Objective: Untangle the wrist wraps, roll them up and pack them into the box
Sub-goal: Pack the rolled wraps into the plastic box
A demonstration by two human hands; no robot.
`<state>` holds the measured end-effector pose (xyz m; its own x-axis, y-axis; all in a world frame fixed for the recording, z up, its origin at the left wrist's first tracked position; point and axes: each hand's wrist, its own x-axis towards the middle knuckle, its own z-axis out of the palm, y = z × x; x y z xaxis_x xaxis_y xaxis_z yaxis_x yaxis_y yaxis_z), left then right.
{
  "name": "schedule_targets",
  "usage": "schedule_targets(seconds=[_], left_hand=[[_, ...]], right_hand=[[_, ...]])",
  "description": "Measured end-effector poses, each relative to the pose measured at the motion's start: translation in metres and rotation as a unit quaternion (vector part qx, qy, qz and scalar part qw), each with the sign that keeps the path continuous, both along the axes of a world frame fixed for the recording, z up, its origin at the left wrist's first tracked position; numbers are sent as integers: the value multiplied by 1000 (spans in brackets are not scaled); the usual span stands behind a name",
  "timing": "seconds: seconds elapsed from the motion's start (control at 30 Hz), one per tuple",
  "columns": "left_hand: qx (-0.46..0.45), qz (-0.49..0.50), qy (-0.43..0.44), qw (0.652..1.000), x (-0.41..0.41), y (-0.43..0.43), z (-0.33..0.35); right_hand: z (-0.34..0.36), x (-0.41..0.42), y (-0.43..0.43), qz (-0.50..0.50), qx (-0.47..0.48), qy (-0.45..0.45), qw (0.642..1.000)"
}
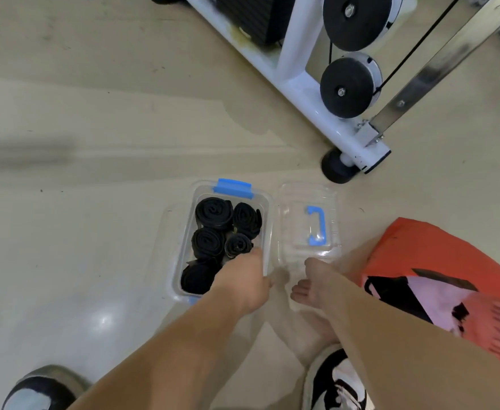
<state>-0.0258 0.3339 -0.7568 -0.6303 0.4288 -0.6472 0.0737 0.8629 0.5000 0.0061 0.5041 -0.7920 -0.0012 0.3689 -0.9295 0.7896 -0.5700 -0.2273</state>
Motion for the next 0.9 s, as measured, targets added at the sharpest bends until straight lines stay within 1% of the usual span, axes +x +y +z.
schedule_targets(seconds=[0.07,0.2,0.33,0.4,0.47,0.53,0.63,0.7,0.77,0.8,0.83,0.87,0.9], left_hand=[[6,7,-3,1000,-3,3,2],[-4,13,25,1000,0,8,9],[10,64,71,995,-7,5,10],[4,91,94,991,-13,2,12],[-8,112,106,988,-18,-1,13],[-14,141,103,985,-24,-9,11],[-3,176,60,983,-33,-24,4],[22,197,31,980,-35,-31,5],[65,239,31,968,-37,-36,10],[90,269,34,958,-38,-39,16],[124,313,31,941,-39,-42,23],[164,371,4,914,-42,-46,31],[216,436,-50,872,-45,-50,40]], right_hand=[[-6,3,-3,-33,-6,10,999],[-2,3,-22,-23,6,30,999],[-11,-11,-10,-38,28,0,999],[-12,-15,-7,-64,29,21,997],[-14,-16,-6,-78,21,63,995],[-11,-24,-7,-75,20,86,993],[7,-39,-13,-52,28,129,990],[21,-48,-24,-7,60,170,984],[39,-53,-41,85,128,217,964],[47,-53,-51,147,169,245,943],[55,-51,-60,226,215,269,911],[61,-47,-69,319,266,279,866],[64,-43,-77,415,311,275,809]])
